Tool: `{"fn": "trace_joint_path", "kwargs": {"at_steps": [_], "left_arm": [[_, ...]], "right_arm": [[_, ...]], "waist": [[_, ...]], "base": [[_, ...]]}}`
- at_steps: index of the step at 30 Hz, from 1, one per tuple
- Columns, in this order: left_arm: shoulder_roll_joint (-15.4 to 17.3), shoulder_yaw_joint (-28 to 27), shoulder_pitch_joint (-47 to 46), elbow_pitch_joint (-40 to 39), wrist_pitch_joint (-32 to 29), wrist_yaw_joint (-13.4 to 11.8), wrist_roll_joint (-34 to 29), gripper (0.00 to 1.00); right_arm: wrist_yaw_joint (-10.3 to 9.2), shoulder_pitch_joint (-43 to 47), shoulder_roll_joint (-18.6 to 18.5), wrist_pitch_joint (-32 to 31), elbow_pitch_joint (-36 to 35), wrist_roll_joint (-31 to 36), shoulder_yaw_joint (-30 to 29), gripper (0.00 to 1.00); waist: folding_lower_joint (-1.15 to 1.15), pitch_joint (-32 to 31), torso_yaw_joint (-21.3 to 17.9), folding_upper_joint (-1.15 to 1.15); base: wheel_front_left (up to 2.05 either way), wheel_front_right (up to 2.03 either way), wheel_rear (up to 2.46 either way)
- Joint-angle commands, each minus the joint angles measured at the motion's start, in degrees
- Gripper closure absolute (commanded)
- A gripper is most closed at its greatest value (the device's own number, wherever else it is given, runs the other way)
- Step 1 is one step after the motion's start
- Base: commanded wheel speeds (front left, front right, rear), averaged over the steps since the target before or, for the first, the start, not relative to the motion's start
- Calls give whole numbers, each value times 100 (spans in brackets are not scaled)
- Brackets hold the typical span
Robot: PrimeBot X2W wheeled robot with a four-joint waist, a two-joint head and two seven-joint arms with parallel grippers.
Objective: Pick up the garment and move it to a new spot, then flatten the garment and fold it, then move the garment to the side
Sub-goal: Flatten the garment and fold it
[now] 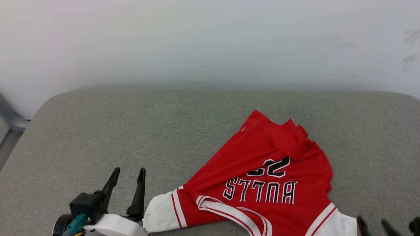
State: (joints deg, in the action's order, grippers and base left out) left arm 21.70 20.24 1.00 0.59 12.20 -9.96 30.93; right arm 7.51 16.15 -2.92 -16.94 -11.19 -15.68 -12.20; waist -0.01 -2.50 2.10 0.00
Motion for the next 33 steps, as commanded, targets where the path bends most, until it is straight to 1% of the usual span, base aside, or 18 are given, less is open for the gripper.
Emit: {"fn": "trace_joint_path", "kwargs": {"at_steps": [1,4,7,9,11,15,17,23,29,30,31,32,33], "left_arm": [[23,7,77,-85,28,-74,-70,0],[30,24,99,-244,12,-161,-128,0],[61,28,119,-378,-18,-224,-167,0],[70,38,118,-464,-34,-256,-202,0],[78,50,87,-561,-60,-269,-218,0],[108,56,8,-702,-55,-294,-256,0],[111,64,-9,-735,-57,-295,-264,0],[119,63,-59,-750,-35,-267,-239,0],[133,9,1,-716,-2,-307,-187,0],[133,10,3,-704,-4,-299,-172,0],[135,13,2,-693,-4,-292,-161,0],[140,16,8,-671,-19,-287,-152,0],[148,18,12,-654,-31,-277,-156,0]], "right_arm": [[-4,187,6,-356,85,-87,-77,0],[-4,360,5,-1202,185,-118,-246,0],[-4,468,-75,-1926,224,-114,-290,0],[-4,493,-116,-2268,246,-145,-293,0],[-4,441,-143,-2449,290,-178,-274,0],[-4,252,-177,-2568,541,-208,-157,0],[-4,176,-174,-2549,780,-236,-99,0],[-4,-111,-173,-2275,1568,-313,79,0],[-1,-457,-181,-2011,2145,-467,346,0],[5,-496,-175,-2000,2225,-502,390,13],[5,-527,-166,-1973,2286,-545,434,62],[6,-548,-157,-1954,2333,-564,470,100],[7,-553,-162,-1950,2368,-580,493,100]], "waist": [[1,-24,-25,0],[1,-38,-52,0],[1,-23,-67,0],[1,4,-57,0],[1,52,-31,0],[1,161,53,0],[1,201,93,0],[1,336,212,0],[1,415,193,0],[1,419,192,0],[1,417,191,0],[1,408,189,0],[1,397,191,0]], "base": [[0,0,0],[0,0,0],[0,0,0],[0,0,0],[0,0,0],[0,0,0],[0,0,0],[0,0,0],[0,0,0],[0,0,0],[0,0,0],[0,0,0],[0,0,0]]}}
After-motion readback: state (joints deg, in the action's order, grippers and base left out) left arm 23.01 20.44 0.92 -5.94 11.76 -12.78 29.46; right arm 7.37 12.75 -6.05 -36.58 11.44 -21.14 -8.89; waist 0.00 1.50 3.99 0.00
